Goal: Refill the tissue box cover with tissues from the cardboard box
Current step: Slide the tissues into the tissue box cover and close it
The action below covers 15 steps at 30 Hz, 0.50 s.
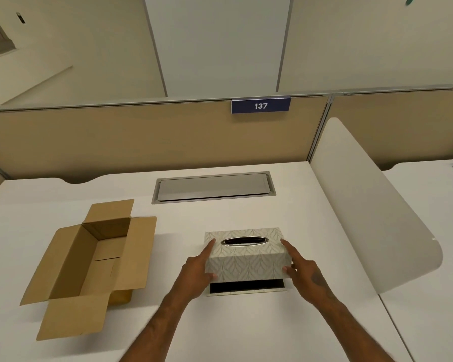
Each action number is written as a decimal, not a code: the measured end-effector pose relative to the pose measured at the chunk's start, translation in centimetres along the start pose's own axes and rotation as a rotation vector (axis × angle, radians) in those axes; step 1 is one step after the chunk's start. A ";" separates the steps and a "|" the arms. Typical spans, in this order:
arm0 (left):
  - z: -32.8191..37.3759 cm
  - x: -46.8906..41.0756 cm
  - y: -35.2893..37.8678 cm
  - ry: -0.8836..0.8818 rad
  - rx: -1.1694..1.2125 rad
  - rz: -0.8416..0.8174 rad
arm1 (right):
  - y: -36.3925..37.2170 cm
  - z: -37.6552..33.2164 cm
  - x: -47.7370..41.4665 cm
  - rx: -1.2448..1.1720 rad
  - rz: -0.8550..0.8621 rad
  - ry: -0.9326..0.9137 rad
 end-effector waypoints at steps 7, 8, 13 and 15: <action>-1.5 1.8 3.2 0.084 -0.040 0.141 | 2.6 1.9 1.6 0.141 0.090 -0.067; -1.6 2.0 3.7 0.096 -0.043 0.148 | 2.8 1.9 1.8 0.155 0.100 -0.080; -2.5 2.3 5.0 0.118 -0.086 0.194 | 3.5 2.0 2.8 0.208 0.132 -0.124; -2.8 2.3 5.3 0.124 -0.098 0.194 | 3.7 2.1 3.1 0.217 0.130 -0.116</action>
Point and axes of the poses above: each hand's wrist, its own x-axis away from the middle knuckle, its own y-axis out of the palm, z = x × y, the point moved 2 cm from there along -x, towards the middle knuckle, and after that the axes turned 12 degrees about -z, right-handed, at the moved point
